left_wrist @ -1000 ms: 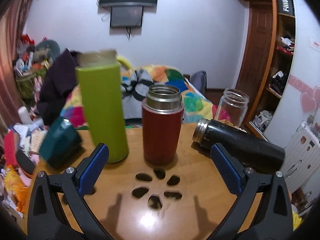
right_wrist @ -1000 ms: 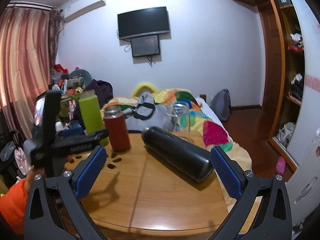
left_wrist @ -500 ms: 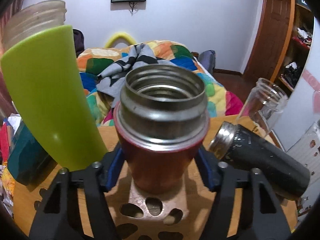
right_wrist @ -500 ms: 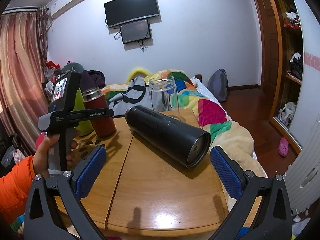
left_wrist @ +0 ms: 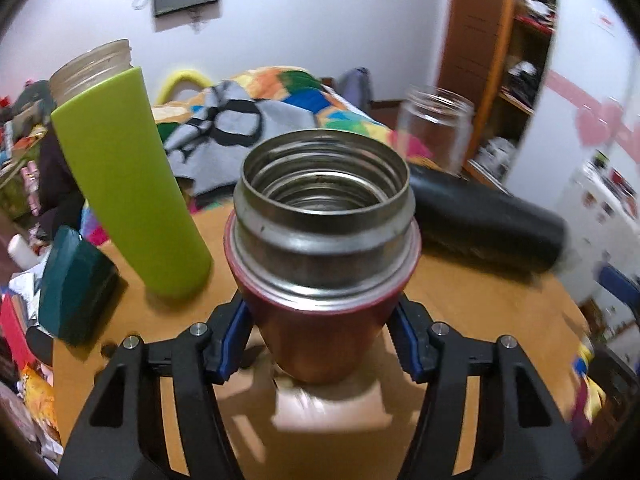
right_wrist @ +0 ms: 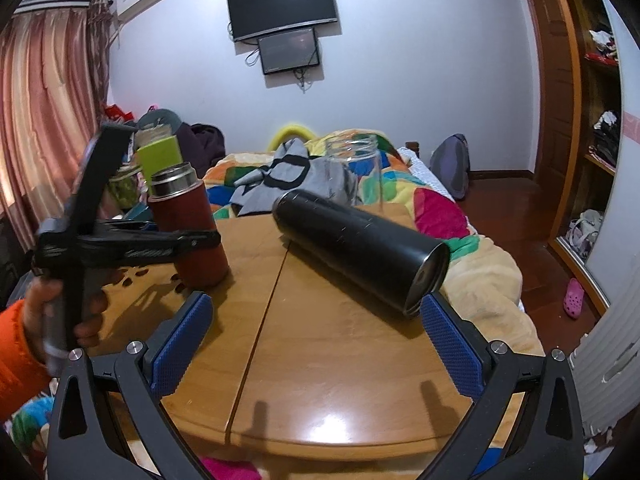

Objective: Flip cup upside down
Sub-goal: 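Lift the red tumbler with the left tool and carry it toward the right tool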

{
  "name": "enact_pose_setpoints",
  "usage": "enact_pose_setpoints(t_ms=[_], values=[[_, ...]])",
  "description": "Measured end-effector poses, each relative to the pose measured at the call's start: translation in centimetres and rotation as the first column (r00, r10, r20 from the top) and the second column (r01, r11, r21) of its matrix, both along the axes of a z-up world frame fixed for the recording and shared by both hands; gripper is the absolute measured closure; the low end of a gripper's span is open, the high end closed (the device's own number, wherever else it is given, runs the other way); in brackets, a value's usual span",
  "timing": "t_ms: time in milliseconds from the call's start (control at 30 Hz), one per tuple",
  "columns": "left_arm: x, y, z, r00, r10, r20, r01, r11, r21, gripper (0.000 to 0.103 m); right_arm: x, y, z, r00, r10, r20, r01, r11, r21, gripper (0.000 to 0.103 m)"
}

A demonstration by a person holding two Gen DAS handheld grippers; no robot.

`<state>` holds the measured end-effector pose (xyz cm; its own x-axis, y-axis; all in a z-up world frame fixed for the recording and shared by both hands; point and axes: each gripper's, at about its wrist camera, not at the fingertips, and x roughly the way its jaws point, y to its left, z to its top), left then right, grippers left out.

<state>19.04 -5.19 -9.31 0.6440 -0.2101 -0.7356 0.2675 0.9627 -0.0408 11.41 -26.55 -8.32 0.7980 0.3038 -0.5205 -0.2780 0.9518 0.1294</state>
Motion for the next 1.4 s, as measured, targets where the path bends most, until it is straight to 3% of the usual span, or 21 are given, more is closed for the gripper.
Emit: enact_pose_setpoints(t_ms=[233, 467, 833, 1067, 1167, 1233, 1333, 1400], values=[[-6.9, -0.6, 0.7, 0.990, -0.142, -0.010, 0.141, 0.990, -0.015, 0.042, -1.4, 1.0, -0.9, 0.999, 0.049, -0.008, -0.049, 0.999, -0.020, 0.000], [-11.3, -0.7, 1.0, 0.978, -0.209, -0.004, 0.208, 0.977, -0.048, 0.042, -2.9, 2.5, -1.4, 0.992, 0.124, -0.002, -0.124, 0.991, -0.056, 0.000], [-11.4, -0.1, 1.6, 0.978, -0.201, 0.051, 0.204, 0.977, -0.066, 0.040, -3.6, 5.1, -3.0, 0.970, 0.242, -0.022, -0.243, 0.968, -0.061, 0.000], [-11.7, 1.9, 3.3, 0.979, -0.186, 0.088, 0.199, 0.964, -0.176, 0.036, -2.9, 8.3, -4.0, 0.931, 0.366, -0.009, -0.366, 0.930, -0.041, 0.001], [-11.1, 2.6, 3.3, 0.980, -0.185, 0.069, 0.197, 0.947, -0.255, 0.036, -2.4, 9.9, -4.4, 0.912, 0.409, 0.003, -0.409, 0.911, -0.050, 0.014], [-10.7, 3.0, 3.1, 0.981, -0.188, 0.057, 0.196, 0.933, -0.302, 0.038, -1.8, 11.0, -4.8, 0.904, 0.426, -0.009, -0.426, 0.902, -0.063, 0.029], [-10.3, 3.8, 2.9, 0.983, -0.177, 0.053, 0.184, 0.921, -0.342, 0.039, -1.1, 11.7, -5.2, 0.894, 0.447, -0.027, -0.448, 0.893, -0.046, 0.041], [-10.0, 4.3, 2.8, 0.984, -0.174, 0.045, 0.178, 0.912, -0.370, 0.039, -1.4, 11.9, -5.3, 0.891, 0.453, -0.022, -0.454, 0.890, -0.046, 0.043]])
